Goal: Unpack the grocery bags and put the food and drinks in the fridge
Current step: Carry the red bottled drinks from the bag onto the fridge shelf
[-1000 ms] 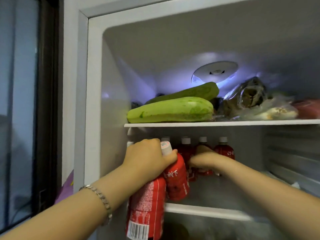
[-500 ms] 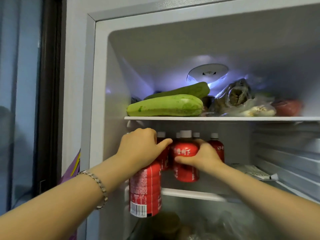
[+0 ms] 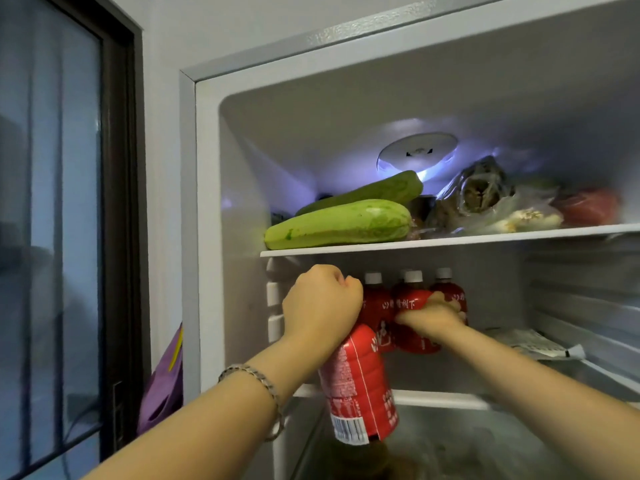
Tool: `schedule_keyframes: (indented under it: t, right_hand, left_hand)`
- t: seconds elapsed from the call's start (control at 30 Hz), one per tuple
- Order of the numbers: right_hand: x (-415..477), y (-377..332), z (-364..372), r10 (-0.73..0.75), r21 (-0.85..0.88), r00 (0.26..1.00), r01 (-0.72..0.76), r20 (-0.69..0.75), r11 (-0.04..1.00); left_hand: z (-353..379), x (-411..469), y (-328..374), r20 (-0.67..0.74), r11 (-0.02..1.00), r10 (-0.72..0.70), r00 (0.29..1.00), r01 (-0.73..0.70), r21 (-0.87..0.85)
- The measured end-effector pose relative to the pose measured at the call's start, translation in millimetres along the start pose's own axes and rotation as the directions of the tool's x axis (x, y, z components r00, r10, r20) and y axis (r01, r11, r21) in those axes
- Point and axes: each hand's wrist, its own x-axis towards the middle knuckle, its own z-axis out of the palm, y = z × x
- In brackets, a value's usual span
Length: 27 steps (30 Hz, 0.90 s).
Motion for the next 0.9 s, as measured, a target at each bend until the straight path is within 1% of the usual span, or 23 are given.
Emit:
schedule_keyframes:
  t: [0.03,0.07,0.1,0.13,0.17,0.2,0.23,0.27,0.3,0.33,0.37,0.4,0.43,0.47,0.5,0.53,0.57,0.6,0.67,0.73,0.77,0.83,0.9]
  right_hand:
    - [-11,-3,-4,-0.114,0.167,0.992,0.103,0.060,0.981]
    - [-27,-5,-11,-0.229,0.345,0.962,0.166,0.151,0.924]
    - [-46,-8,-20,-0.324,0.504,0.901,0.145,0.289,0.852]
    - [-62,-8,-29,-0.406,0.593,0.806,0.086,0.431,0.801]
    - [-75,-8,-37,-0.469,0.609,0.716,0.077,0.517,0.790]
    - [-85,-8,-45,-0.504,0.585,0.659,0.118,0.558,0.802]
    - [-93,-5,-52,-0.510,0.542,0.657,0.180,0.555,0.821]
    - [-94,-2,-53,-0.503,0.490,0.694,0.243,0.515,0.837]
    - [-96,-1,-54,-0.483,0.449,0.749,0.277,0.453,0.850]
    - [-92,1,-54,-0.454,0.418,0.809,0.290,0.374,0.861]
    - [-88,3,-54,-0.433,0.403,0.859,0.307,0.272,0.862]
    - [-84,5,-54,-0.406,0.392,0.902,0.325,0.144,0.861]
    - [-79,8,-55,-0.358,0.373,0.934,0.334,-0.005,0.866]
    - [-71,12,-56,-0.305,0.344,0.940,0.339,-0.151,0.876]
    - [-62,18,-57,-0.257,0.309,0.929,0.335,-0.267,0.890]
    - [-51,24,-57,-0.214,0.280,0.912,0.320,-0.350,0.905]
    - [-41,31,-57,-0.188,0.259,0.896,0.308,-0.403,0.915]
    - [-28,38,-55,-0.169,0.245,0.888,0.294,-0.429,0.924]
    - [-3,48,-51,-0.100,0.246,0.906,0.216,-0.412,0.945]
    - [14,53,-45,-0.026,0.228,0.941,0.109,-0.338,0.968]
    - [20,52,-43,-0.008,0.229,0.955,0.079,-0.295,0.970]
    - [31,51,-37,-0.013,0.246,0.974,0.070,-0.225,0.967]
    - [34,48,-35,-0.022,0.252,0.986,0.063,-0.164,0.966]
  left_hand:
    - [5,3,3,0.018,0.998,-0.052,0.998,0.053,-0.041]
    - [9,6,6,0.041,0.991,-0.103,0.994,0.106,-0.080]
    - [15,9,8,0.065,0.980,-0.151,0.986,0.157,-0.120]
    - [21,12,12,0.094,0.965,-0.193,0.977,0.206,-0.160]
    - [28,14,15,0.129,0.949,-0.228,0.965,0.249,-0.191]
    - [34,15,18,0.157,0.934,-0.254,0.954,0.284,-0.217]
    - [43,17,21,0.185,0.915,-0.277,0.943,0.318,-0.249]
    - [49,18,24,0.216,0.885,-0.298,0.930,0.354,-0.303]
    - [55,19,26,0.253,0.831,-0.319,0.913,0.398,-0.388]
    - [61,21,29,0.300,0.760,-0.334,0.893,0.444,-0.475]
    - [66,23,30,0.332,0.712,-0.336,0.881,0.469,-0.522]
    - [71,25,29,0.355,0.720,-0.321,0.878,0.470,-0.511]
    - [78,26,27,0.362,0.775,-0.287,0.887,0.437,-0.456]
    - [85,26,22,0.358,0.851,-0.231,0.905,0.366,-0.378]
    - [91,25,15,0.340,0.926,-0.164,0.926,0.264,-0.270]
    - [97,22,9,0.324,0.978,-0.100,0.941,0.153,-0.143]
    - [104,19,3,0.318,0.998,-0.041,0.947,0.051,-0.021]
    - [110,15,-1,0.332,0.996,0.008,0.943,-0.036,0.079]
    - [125,13,-4,0.430,0.964,0.069,0.900,-0.172,0.205]
    - [138,12,0,0.543,0.900,0.120,0.831,-0.321,0.293]
    - [144,13,1,0.579,0.861,0.142,0.803,-0.389,0.327]
    - [154,17,1,0.612,0.809,0.135,0.779,-0.444,0.386]
    - [161,23,0,0.612,0.782,0.086,0.786,-0.434,0.447]
